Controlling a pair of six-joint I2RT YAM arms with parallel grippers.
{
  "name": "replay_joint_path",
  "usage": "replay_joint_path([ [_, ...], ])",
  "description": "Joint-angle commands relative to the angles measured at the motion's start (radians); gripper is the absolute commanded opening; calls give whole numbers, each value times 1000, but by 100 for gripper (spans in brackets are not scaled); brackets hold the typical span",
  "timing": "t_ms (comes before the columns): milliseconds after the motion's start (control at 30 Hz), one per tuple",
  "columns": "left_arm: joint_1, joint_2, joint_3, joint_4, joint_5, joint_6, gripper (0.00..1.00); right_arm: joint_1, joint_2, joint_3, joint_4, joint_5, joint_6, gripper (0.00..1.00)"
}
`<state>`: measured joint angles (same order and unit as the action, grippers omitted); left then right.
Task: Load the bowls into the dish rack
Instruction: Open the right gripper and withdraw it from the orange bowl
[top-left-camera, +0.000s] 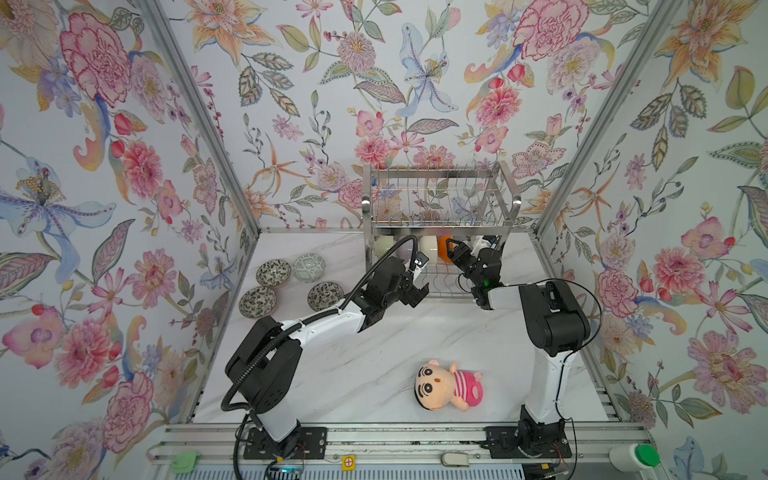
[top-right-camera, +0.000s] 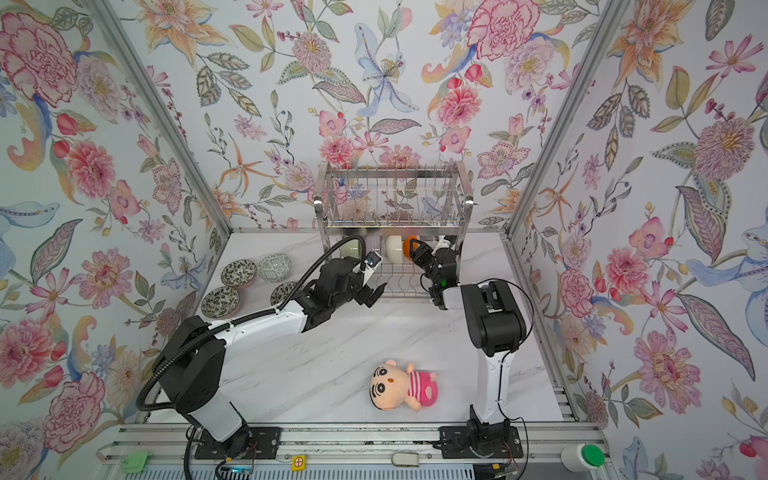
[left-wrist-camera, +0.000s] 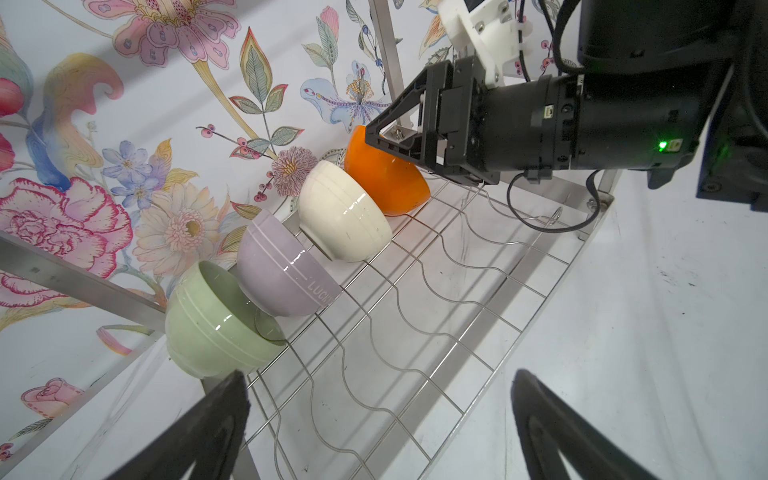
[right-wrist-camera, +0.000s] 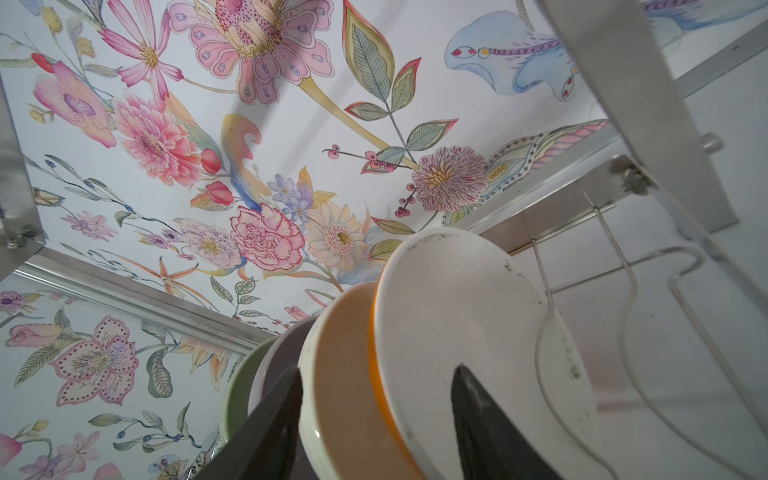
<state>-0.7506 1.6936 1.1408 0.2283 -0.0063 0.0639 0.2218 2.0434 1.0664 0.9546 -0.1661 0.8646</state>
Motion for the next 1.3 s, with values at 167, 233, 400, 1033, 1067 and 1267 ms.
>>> replay_joint_path([
  [167, 13, -42, 3, -1, 6, -17, 99, 3, -75, -48, 5, 33, -30, 66],
  [233, 12, -40, 9, -3, 6, -21, 99, 8, -86, -60, 6, 39, -33, 68],
  [400, 13, -37, 26, -17, 4, -35, 99, 25, -111, -85, 7, 57, -35, 77],
  [1033, 13, -41, 4, -37, 13, -164, 99, 50, -188, -180, 6, 12, -42, 99],
  [1067, 13, -48, -9, -35, 10, -169, 99, 51, -191, -183, 9, -1, -43, 99],
  [1267, 13, -85, -74, -33, -9, -193, 99, 66, -196, -183, 3, -63, -58, 99],
])
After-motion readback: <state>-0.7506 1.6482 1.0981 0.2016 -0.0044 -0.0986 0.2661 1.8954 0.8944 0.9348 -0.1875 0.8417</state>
